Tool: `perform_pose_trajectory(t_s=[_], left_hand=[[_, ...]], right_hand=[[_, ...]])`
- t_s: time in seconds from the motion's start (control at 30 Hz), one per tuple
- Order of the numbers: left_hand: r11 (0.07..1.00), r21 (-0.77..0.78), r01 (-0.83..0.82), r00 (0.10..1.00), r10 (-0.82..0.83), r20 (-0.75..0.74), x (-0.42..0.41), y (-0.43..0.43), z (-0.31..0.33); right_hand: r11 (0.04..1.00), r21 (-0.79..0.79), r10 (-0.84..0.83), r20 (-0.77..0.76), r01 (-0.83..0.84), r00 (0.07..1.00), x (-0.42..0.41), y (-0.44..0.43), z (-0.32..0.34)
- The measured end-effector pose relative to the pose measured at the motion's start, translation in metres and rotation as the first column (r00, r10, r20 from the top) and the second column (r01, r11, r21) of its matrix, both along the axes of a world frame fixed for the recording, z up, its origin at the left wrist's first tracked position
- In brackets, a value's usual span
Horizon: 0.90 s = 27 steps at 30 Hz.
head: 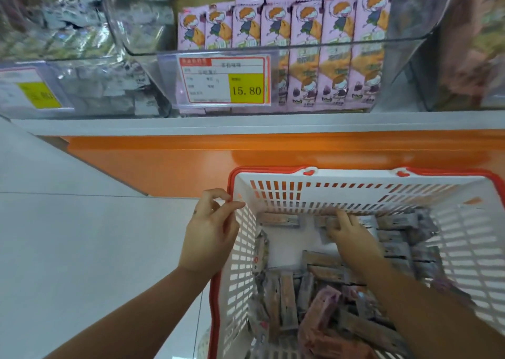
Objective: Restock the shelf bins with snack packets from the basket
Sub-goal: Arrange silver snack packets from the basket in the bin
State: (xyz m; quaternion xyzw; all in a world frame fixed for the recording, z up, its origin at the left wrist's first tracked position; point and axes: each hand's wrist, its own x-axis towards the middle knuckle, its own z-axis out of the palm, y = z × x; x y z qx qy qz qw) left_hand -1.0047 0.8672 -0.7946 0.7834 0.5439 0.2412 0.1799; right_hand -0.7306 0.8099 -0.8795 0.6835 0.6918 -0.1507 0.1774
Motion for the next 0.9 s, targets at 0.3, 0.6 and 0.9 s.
perform_pose_trajectory(t_s=[0.3, 0.6, 0.9], left_hand=[[0.996, -0.07, 0.046, 0.999, -0.047, -0.013, -0.002, 0.002, 0.002], [0.899, -0.387, 0.207, 0.907, -0.324, -0.268, -0.013, 0.032, 0.073], [0.88, -0.43, 0.203, 0.97, -0.118, 0.215, -0.037, -0.033, 0.183]], right_hand=[[0.991, -0.108, -0.084, 0.004, 0.084, 0.996, -0.013, 0.008, 0.011], [0.971, 0.021, -0.157, -0.69, 0.237, 0.707, -0.057, 0.037, 0.121], [0.935, -0.106, -0.15, -0.983, 0.339, 0.108, -0.105, -0.003, 0.258]])
